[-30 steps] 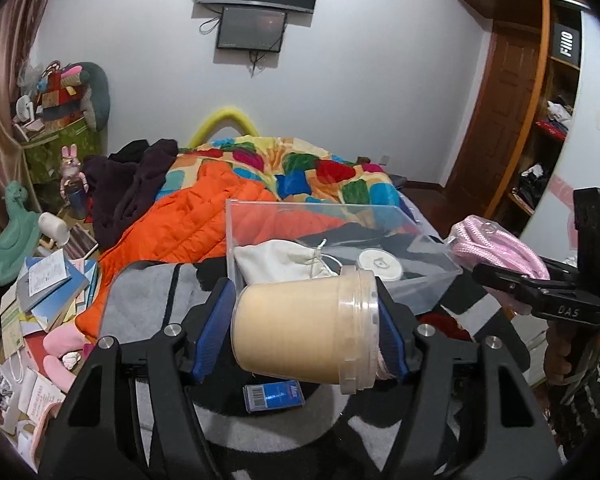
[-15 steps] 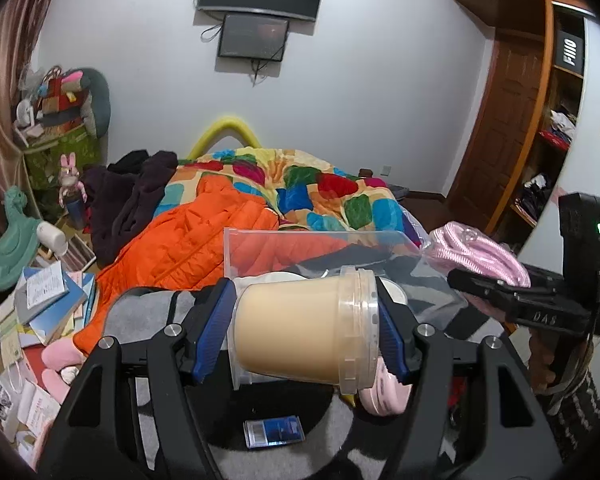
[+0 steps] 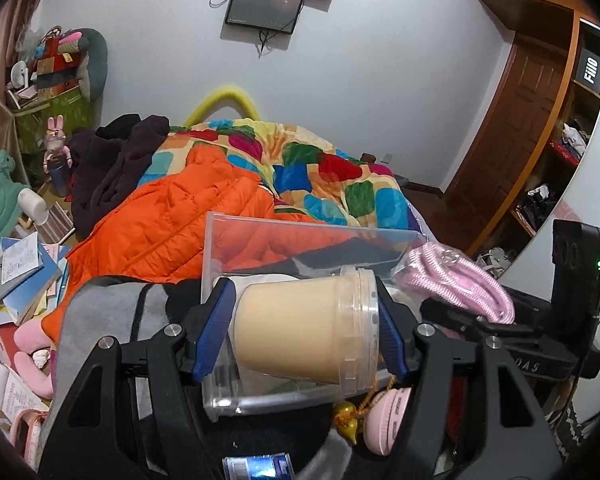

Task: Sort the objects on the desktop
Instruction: 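Carry the pink rope bag and beige jar over the clear box with both tools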

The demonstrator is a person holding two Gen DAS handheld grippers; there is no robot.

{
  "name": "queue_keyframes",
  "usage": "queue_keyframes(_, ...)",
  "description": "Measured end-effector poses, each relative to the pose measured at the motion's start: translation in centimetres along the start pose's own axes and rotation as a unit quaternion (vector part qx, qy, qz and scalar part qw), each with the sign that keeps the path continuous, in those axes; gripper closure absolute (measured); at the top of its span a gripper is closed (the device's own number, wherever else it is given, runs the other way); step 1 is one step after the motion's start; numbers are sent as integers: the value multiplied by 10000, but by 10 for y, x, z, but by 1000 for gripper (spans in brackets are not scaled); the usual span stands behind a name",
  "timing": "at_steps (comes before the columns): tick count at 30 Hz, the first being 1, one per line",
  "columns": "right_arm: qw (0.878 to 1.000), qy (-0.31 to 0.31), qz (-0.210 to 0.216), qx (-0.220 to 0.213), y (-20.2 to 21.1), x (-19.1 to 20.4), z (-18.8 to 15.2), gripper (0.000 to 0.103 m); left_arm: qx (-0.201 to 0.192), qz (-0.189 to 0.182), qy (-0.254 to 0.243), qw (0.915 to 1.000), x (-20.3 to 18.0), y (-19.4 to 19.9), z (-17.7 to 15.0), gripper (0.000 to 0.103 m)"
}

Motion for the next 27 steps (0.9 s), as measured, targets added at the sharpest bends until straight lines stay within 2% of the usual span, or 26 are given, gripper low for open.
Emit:
queue_keyframes(9,9999,82,87,118,-17,4,-4,48,271,166,-141,9994,5,-21,-15,38)
queue_keyframes(16,9992,291,84,252,-23,9,-7,44,194,505,-989,9936,-13,-14,-32,36)
queue_keyframes(19,9986,415,33,323,-23,11,-10,41,243,544,-1282,9900,-20,-11,-40,33)
queue_keyframes(23,9967,679,-147,413,-23,15,-17,36,306,534,-1283,9898,-20,-9,-42,33)
queue_keyframes(27,9977,509,-97,427,-19,5,-17,32,348,558,-1280,9896,-20,-10,-43,32)
Point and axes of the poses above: each gripper's, at about its wrist camera, not at the fingertips, and y roughly against the way its jaws point, x to its left, z to its top, the point moved 5 cm from there along -y, roughly the way its jaws point, and after that the axes turned 7 degrees about -x, right-handed, at the moved point
